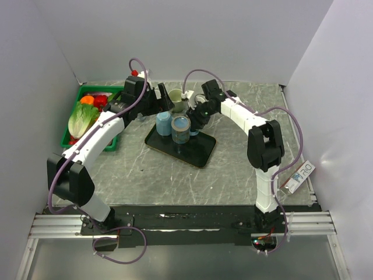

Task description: Turn the mug right side up

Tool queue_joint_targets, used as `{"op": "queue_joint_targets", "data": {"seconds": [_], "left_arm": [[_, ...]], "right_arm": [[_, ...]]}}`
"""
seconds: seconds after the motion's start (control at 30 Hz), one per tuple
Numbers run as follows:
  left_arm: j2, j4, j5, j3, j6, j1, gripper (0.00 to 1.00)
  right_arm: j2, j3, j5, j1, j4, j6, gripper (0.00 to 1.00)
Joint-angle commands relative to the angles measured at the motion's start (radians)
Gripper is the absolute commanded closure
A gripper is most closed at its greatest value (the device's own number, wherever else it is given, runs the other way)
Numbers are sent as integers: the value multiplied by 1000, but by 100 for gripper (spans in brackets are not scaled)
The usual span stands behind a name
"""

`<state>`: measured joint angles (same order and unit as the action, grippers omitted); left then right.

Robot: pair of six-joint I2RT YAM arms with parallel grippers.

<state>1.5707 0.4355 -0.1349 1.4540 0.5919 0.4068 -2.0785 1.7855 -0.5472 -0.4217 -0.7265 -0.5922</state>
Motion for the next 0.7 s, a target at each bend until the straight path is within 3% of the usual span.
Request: {"op": "queue_joint_targets", "data": {"seconds": [0.0,0.17,0.47,0.57,0.67], "left_arm": [[-5,-9,-20,29,9,-3,4],[-14,-18,-22,13,14,-3,4],[-11,-18,-26,8,19,-3,4],[-15,-20,-26,3,23,-3,4],[-24,-21,-25,-9,25,-3,4]], "right_arm": [[66,-64,-54,-14,-22,-20,52],[126,-155,-33,-37,13,-18,52],[97,-167,72,-58,150,46,53],[100,-199,82,-66,200,68,58],[97,-207,105,-69,197,74,77]]}}
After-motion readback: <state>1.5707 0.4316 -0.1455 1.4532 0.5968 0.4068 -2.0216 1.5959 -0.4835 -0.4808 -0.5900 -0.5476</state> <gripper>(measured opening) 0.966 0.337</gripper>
